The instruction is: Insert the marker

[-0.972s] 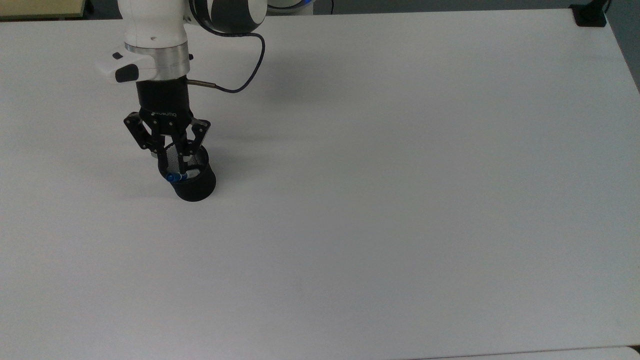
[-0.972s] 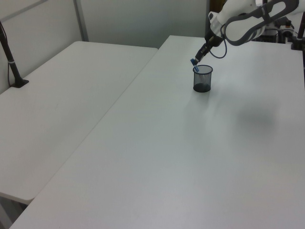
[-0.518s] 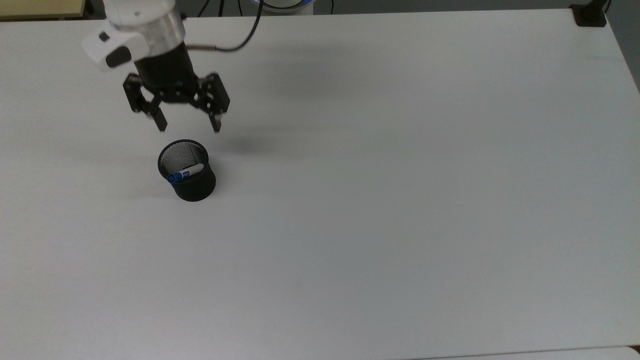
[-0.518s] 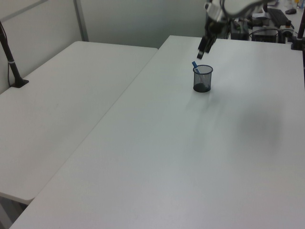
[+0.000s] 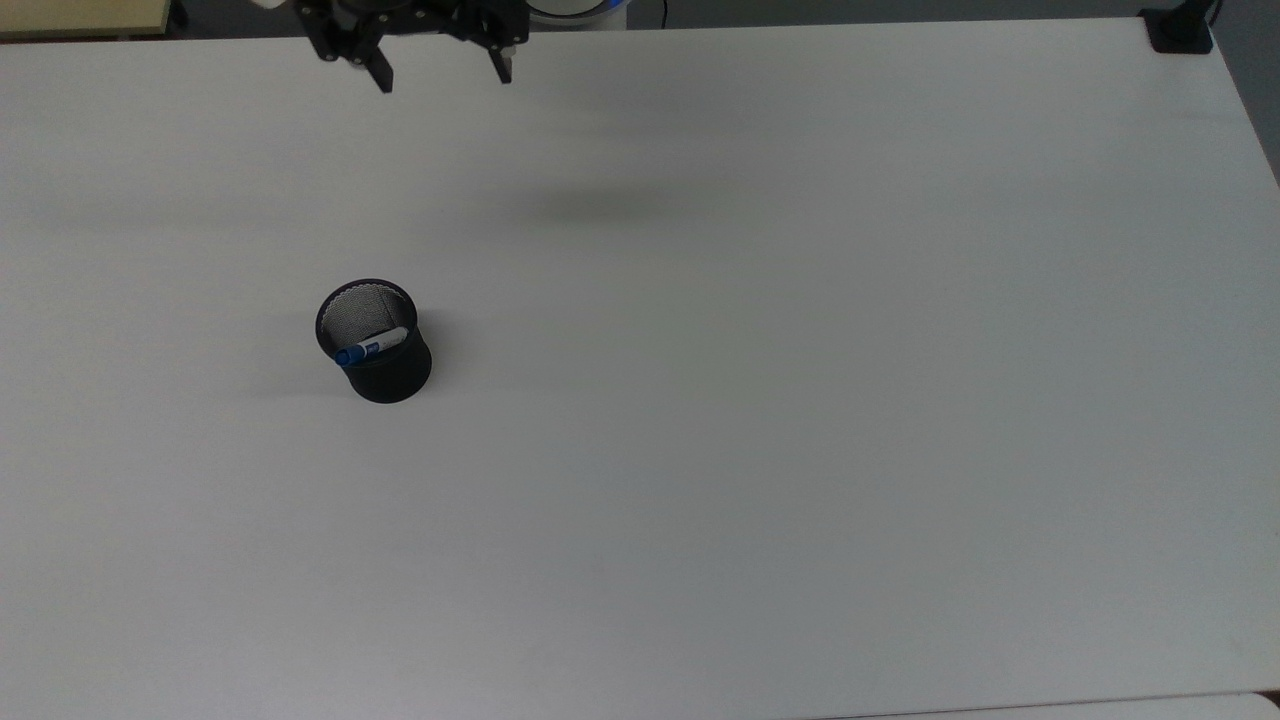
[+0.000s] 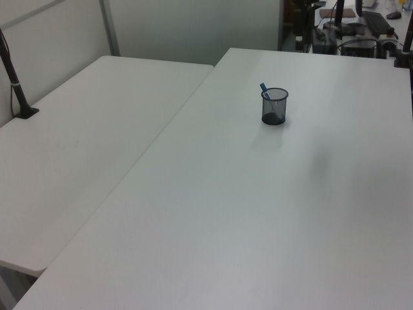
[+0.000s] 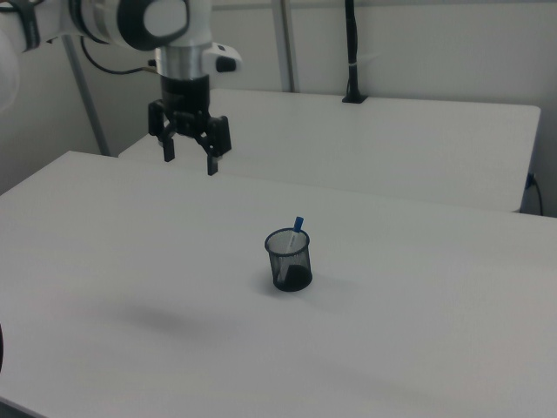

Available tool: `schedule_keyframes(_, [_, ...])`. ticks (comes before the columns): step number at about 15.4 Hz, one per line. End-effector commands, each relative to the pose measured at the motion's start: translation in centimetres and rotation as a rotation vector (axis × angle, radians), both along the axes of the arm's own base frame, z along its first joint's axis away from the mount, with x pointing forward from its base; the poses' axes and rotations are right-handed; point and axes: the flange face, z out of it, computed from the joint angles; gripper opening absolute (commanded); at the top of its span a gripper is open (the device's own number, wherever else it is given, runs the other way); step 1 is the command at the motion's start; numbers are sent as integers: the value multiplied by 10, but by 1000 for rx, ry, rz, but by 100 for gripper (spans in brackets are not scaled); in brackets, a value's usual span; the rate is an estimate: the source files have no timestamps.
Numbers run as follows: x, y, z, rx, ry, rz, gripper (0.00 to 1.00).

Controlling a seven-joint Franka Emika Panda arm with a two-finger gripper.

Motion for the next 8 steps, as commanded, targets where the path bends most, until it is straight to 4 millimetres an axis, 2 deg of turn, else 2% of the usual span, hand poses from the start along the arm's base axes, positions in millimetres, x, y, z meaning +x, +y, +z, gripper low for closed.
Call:
schedule_keyframes(1, [-6, 8, 9, -66, 11, -14, 100])
schedule_keyframes(8, [-8, -10, 7, -78, 18, -53, 100])
